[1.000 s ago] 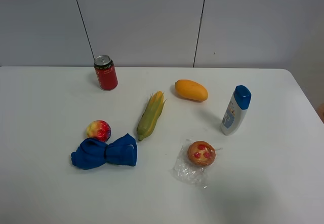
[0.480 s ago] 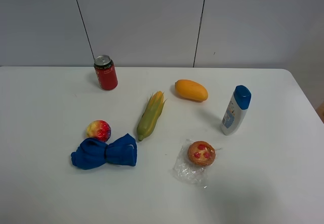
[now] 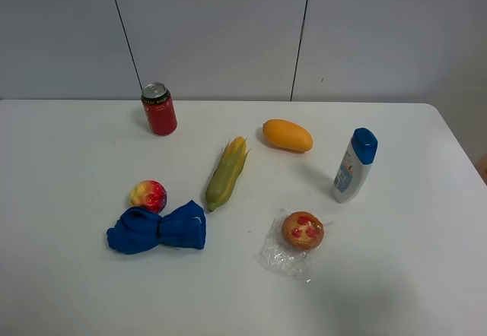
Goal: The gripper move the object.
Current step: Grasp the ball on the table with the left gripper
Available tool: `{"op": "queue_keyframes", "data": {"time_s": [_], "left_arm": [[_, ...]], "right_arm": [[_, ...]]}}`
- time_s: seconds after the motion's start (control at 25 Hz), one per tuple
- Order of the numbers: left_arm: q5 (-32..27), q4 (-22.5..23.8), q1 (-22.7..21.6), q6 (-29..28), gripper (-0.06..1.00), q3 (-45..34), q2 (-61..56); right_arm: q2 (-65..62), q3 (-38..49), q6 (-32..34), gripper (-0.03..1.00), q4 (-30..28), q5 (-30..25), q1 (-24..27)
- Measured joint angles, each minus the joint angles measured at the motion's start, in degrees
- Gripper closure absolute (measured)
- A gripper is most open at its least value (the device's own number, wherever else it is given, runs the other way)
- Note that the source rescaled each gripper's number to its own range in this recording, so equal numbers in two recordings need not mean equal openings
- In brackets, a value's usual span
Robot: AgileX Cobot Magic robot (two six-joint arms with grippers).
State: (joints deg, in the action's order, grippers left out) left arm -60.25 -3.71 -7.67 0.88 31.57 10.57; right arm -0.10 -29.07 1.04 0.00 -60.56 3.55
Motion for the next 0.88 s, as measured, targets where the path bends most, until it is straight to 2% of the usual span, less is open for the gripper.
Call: {"op": "queue_keyframes", "data": {"time_s": [0.32,0.44,0.56,0.64,0.76,0.88], "left_arm": [[4.05,-0.62,0.00,-0.14,0.11,9.56,26.33],[8.96,-4.11,0.00,-0.32,0.11,11.88,34.61],[15.31,-9.47,0.00,-0.40,0.11,12.49,41.12],[17.42,-11.13,0.22,-0.88,0.11,12.64,44.34],[18.91,-11.26,2.39,-0.88,0.11,12.64,48.04],[20.51,-10.56,6.53,-2.75,0.11,12.64,51.02]], "right_arm": [[0.00,0.00,0.00,-0.03,0.00,0.00,0.00],[0.00,0.00,0.00,-0.03,0.00,0.00,0.00],[0.00,0.00,0.00,-0.03,0.00,0.00,0.00],[0.00,0.00,0.00,-0.03,0.00,0.00,0.00],[0.00,0.00,0.00,-0.03,0.00,0.00,0.00],[0.00,0.00,0.00,-0.03,0.00,0.00,0.00]]}}
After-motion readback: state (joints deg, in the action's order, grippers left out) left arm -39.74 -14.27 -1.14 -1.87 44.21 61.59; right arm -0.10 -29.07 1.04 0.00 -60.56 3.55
